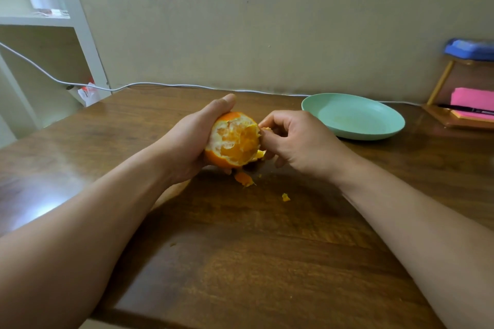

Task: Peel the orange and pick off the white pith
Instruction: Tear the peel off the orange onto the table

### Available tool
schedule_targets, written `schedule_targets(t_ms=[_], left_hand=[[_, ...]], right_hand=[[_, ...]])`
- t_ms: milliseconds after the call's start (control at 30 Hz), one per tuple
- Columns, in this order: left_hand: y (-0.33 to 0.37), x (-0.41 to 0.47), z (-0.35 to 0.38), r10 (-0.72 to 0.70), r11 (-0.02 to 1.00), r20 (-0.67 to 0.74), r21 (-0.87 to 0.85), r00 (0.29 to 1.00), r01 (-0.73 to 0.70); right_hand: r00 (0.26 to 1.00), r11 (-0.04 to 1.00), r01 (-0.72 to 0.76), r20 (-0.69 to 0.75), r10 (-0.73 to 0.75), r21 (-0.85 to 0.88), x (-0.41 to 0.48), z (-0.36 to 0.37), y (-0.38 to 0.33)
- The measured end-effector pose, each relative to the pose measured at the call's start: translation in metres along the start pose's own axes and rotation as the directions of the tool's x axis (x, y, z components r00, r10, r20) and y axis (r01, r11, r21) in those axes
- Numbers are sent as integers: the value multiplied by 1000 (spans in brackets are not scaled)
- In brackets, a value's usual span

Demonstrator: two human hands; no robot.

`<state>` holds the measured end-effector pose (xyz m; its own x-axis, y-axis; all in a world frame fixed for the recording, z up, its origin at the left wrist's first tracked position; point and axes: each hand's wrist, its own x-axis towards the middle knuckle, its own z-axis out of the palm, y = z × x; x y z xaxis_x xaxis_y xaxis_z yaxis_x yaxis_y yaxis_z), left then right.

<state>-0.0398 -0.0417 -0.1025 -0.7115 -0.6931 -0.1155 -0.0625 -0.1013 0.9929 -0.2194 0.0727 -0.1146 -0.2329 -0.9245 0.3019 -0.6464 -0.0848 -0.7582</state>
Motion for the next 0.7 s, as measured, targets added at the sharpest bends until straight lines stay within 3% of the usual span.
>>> schedule_targets(t_ms=[233,367,600,700], left_hand=[[-1,-2,-1,-9,1000,23,-3,1000,9],[-2,2,-4,-33,999,77,-40,997,36],[1,12,-13,-30,987,67,-153,997,40],[0,11,-14,-38,977,106,-204,994,59]], right_hand=[[1000,1000,11,25,-11,2,1,5,2],[1000,995,4,11,-5,101,3,4,1],[985,981,87,-165,-58,173,7,4,-1],[985,971,89,-162,-54,221,8,8,-7]])
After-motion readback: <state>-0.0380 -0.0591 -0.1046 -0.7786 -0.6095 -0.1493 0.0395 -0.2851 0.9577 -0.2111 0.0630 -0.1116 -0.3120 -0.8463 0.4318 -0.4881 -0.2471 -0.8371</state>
